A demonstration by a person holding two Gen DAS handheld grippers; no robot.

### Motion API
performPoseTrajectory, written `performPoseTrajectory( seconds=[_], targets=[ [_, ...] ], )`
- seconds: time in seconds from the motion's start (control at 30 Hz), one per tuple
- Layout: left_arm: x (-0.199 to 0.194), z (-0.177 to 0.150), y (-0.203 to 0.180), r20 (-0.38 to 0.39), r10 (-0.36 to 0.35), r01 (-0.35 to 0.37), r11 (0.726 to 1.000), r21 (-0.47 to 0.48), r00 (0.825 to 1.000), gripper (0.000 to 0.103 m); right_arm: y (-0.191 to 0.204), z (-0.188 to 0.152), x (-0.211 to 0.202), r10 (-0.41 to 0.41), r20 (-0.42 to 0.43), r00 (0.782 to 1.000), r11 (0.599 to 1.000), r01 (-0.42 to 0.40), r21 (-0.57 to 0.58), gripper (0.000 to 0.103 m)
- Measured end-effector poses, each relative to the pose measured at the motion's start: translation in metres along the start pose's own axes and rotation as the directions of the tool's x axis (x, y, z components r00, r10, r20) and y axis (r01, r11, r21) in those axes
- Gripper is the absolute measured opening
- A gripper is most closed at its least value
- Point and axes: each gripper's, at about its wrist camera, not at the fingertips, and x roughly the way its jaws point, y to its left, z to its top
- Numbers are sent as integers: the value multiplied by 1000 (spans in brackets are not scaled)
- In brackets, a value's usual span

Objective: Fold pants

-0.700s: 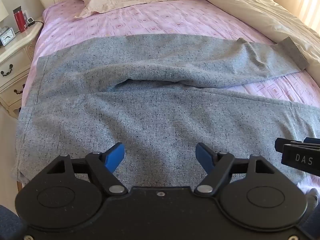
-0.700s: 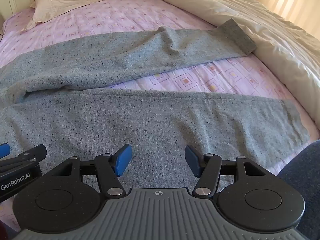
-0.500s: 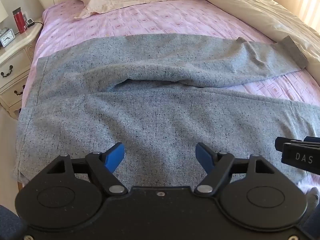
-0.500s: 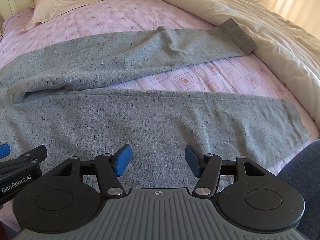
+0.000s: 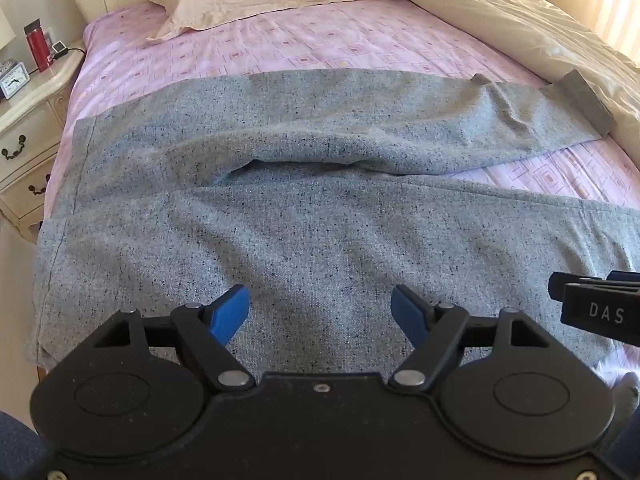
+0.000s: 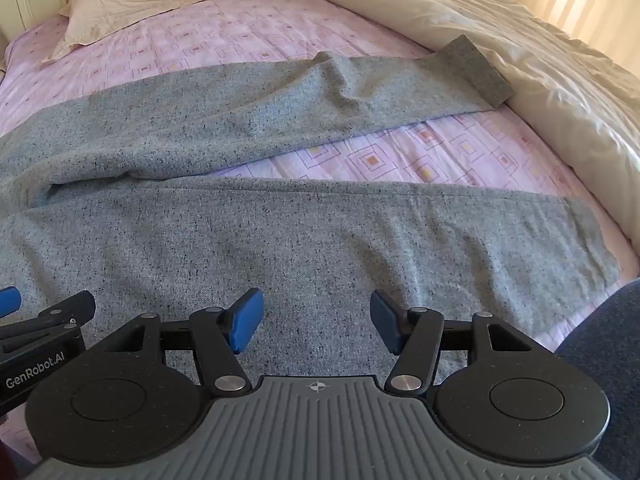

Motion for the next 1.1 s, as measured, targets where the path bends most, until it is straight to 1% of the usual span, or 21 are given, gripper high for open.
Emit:
performPoseTrajectory(
  seconds=[1.1],
  targets=[
    [2, -1, -2, -6, 2, -2, 1000, 0, 1000, 78, 2, 0, 1, 2, -3, 1000, 1000, -2, 0, 58]
  ],
)
